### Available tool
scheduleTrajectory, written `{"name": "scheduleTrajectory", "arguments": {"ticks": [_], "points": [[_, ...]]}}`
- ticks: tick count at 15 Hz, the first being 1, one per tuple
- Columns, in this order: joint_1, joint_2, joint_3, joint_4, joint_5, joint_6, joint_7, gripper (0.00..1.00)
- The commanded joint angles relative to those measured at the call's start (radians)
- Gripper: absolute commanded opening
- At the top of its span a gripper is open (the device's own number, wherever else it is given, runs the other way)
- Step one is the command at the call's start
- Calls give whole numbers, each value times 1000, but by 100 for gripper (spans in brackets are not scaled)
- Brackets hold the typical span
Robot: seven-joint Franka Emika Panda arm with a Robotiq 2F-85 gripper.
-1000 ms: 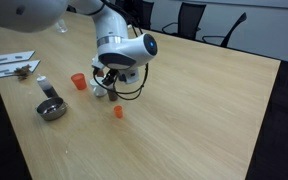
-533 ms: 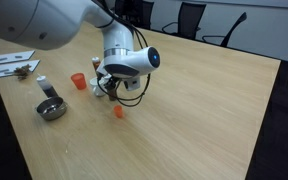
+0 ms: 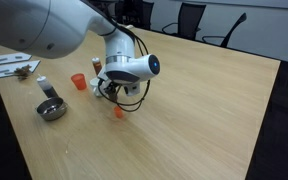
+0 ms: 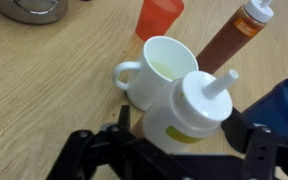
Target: Move the bottle on the right backwards
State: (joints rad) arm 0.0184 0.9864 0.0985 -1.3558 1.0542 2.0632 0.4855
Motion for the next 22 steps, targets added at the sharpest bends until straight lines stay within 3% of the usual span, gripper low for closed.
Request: {"name": "scheduleTrajectory", "arguments": {"ticks": [1,6,10,15,19,22], "points": [[-13,22,5,32,25,-34,7,63],[-11,30,3,41,19,-35,6,28],[-4,8,-2,23,8,-37,7,21],[10,-38,-23,16,-40,-89,51,21],[33,-123,-66,-4,-188,-243,209,21],[34,-185,-66,-5,-296,-395,258,21]]}}
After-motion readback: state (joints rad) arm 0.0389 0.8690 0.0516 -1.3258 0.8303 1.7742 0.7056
